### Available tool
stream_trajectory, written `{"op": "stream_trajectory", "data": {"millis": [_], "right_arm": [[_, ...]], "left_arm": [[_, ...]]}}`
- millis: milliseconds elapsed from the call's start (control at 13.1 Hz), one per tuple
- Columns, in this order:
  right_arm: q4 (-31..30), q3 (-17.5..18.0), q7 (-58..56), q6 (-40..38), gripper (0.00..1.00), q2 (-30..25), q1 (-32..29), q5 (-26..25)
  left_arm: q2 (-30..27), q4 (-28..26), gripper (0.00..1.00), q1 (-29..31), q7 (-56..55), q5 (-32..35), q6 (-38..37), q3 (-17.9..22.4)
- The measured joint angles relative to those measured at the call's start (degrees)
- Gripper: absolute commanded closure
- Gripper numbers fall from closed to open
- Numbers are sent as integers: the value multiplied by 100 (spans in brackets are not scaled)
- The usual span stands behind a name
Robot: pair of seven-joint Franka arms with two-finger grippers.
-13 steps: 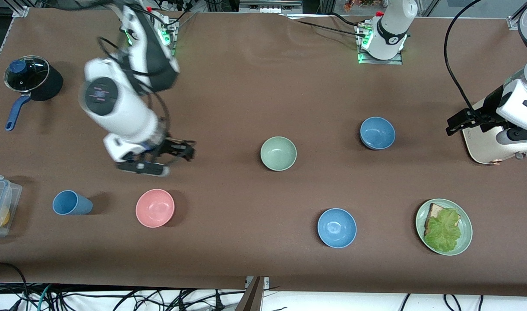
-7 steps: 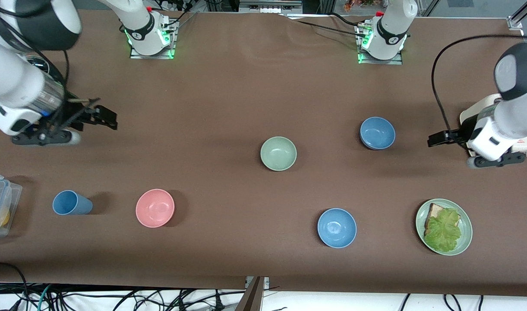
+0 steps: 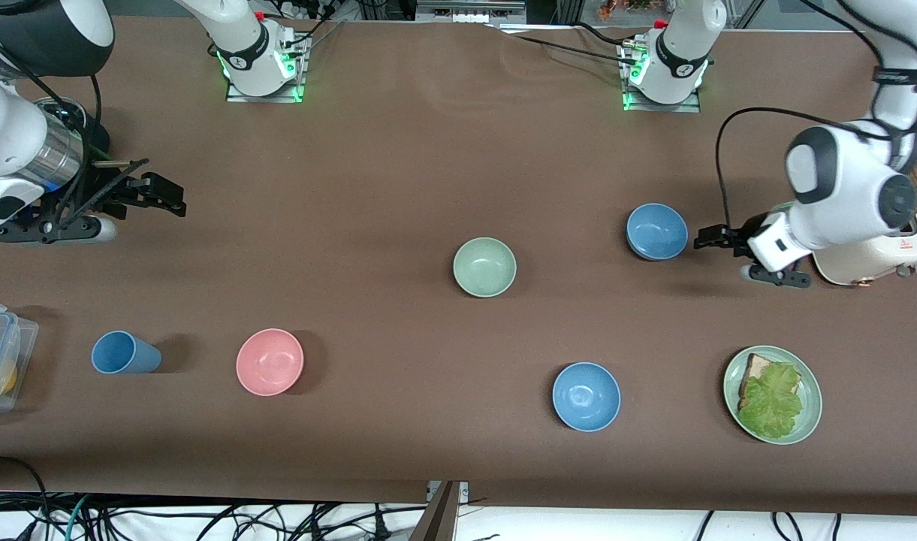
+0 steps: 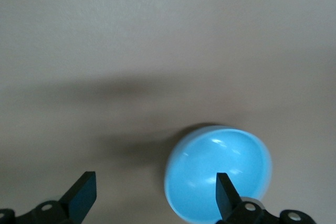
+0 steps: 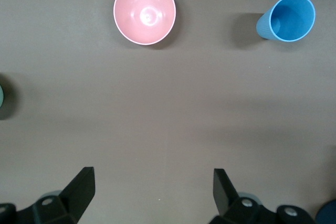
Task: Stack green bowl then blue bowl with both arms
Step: 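Reach the left gripper to the rim of the light-blue bowl, then grasp the light-blue bowl's rim with the left gripper and lift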
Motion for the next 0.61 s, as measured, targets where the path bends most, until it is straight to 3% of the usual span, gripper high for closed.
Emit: {"op": "stream_trajectory", "data": {"millis": [152, 228, 304, 380, 533, 609], "right_arm": [[0, 22, 0, 0, 1, -3, -9, -45], [0, 32, 0, 0, 1, -3, -9, -102], [0, 37, 0, 0, 1, -4, -9, -140], [1, 39, 0, 0, 1, -4, -10, -155], [1, 49, 0, 0, 1, -5, -10, -168], [1, 51, 0, 0, 1, -5, -11, -175]], "left_arm": [[52, -590, 21, -1, 372, -434, 809, -105], [87, -680, 36, -1, 658, -709, 900, -150], [122, -701, 77, 10, 1069, -1051, 909, -159], [168, -708, 91, 75, 1543, -1380, 909, -155], [344, -730, 92, 335, 2645, -1658, 879, -146], [466, -735, 100, 438, 3092, -1709, 875, -142]]}}
